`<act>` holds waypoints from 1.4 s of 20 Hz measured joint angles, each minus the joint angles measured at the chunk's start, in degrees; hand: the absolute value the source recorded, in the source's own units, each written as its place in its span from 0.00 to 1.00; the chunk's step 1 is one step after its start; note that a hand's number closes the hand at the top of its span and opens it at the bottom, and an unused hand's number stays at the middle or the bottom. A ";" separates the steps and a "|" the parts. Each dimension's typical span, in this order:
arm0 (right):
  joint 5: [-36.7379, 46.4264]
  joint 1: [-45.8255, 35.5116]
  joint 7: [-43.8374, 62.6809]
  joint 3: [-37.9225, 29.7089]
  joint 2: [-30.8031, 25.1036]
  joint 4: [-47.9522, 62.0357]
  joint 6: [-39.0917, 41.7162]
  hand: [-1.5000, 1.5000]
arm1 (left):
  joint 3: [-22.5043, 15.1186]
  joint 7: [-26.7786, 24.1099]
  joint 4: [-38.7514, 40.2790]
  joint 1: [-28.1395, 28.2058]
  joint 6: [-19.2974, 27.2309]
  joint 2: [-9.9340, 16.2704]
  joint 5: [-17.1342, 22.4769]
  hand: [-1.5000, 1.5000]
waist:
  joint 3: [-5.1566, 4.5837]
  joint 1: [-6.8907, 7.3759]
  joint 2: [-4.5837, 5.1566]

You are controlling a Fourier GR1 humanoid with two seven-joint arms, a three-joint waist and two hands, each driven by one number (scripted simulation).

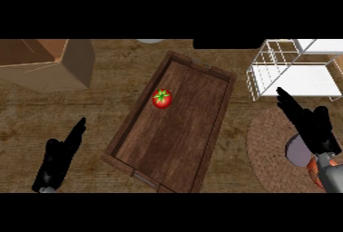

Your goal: Pick the squash from the placemat and place it in the tiered shelf

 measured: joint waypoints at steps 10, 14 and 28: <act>-11.94 -0.73 -11.01 -9.40 -6.23 3.83 17.31 1.00 | 1.28 -5.52 -4.18 -7.45 1.30 -2.90 -2.23 0.50 | 0.54 -1.64 -0.38; -6.35 0.95 -23.59 -14.92 -8.24 12.30 14.07 0.00 | 0.94 -6.98 -3.96 -9.45 0.83 -4.35 -2.42 0.50 | 0.37 -0.70 -0.15; -3.35 -1.54 -43.69 -18.43 -18.81 31.79 33.67 0.00 | 0.55 -8.15 0.52 -14.36 0.22 -8.53 -4.23 0.50 | 0.17 1.20 -0.38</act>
